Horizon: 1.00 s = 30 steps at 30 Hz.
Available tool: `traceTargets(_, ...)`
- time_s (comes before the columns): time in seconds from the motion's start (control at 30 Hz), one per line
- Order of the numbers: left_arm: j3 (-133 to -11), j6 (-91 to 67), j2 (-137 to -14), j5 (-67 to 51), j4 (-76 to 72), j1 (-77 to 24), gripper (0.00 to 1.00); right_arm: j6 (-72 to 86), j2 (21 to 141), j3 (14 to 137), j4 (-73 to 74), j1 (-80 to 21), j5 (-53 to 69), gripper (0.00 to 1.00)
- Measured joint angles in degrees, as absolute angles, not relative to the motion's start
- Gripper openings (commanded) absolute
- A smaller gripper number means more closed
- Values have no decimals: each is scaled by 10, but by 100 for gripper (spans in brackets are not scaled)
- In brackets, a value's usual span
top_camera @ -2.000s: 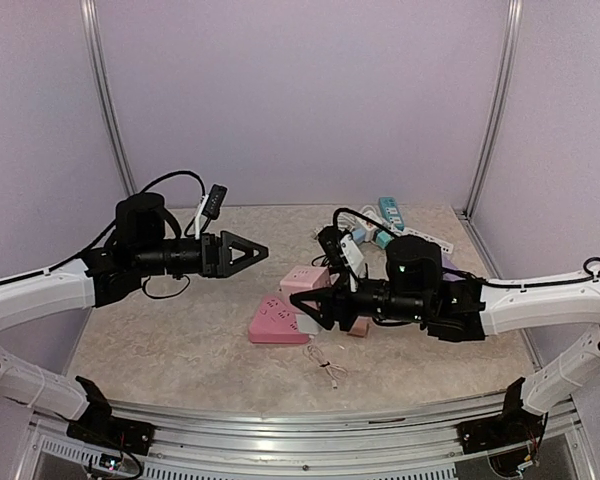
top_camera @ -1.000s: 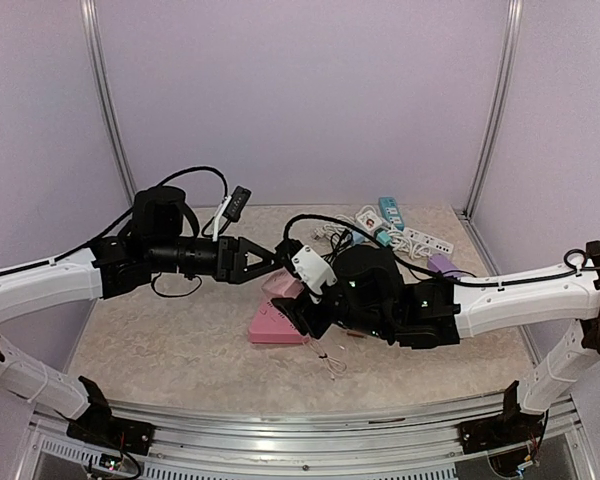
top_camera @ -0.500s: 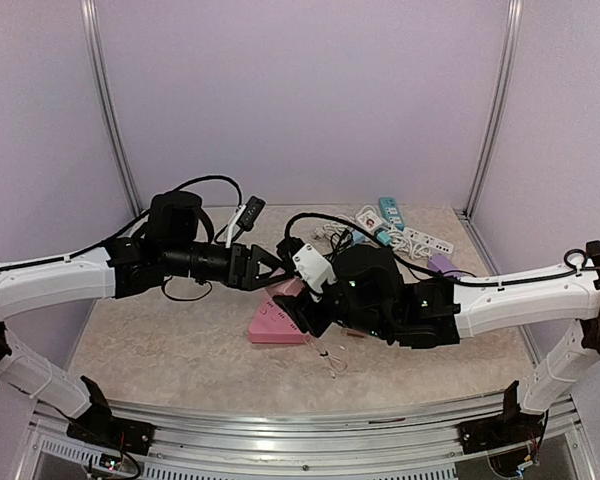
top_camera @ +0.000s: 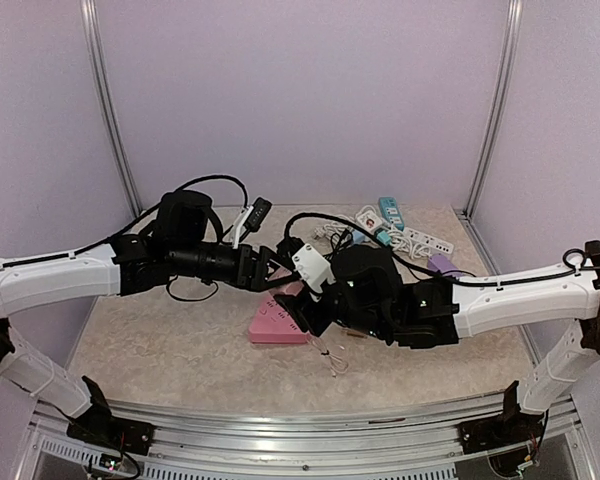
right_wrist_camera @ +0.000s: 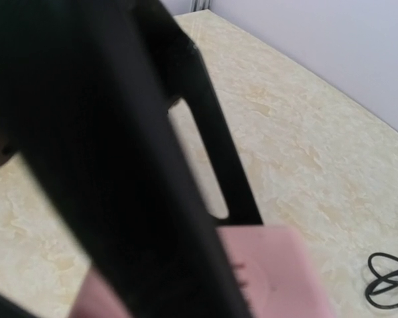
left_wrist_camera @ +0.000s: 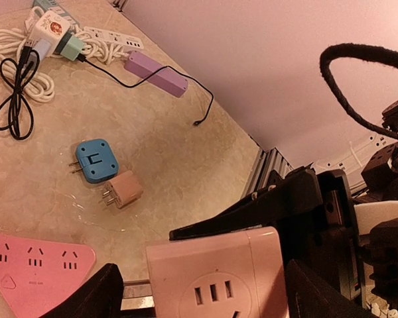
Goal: Pull the plug off the socket
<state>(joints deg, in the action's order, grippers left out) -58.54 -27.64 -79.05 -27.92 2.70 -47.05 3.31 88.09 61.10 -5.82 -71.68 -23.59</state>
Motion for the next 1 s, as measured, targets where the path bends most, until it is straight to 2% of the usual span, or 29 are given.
traceTargets(0.6, -604, -265, -800, -222, 63, -489, 87, 30, 884, 611, -50, -717, -251, 0)
traceTargets(0.9, -604, -263, -800, -216, 63, -497, 69, 30, 884, 611, -44, -717, -254, 1)
traceTargets(1.0, -604, -263, -800, -220, 59, -499, 61, 31, 884, 611, -44, -718, -256, 7)
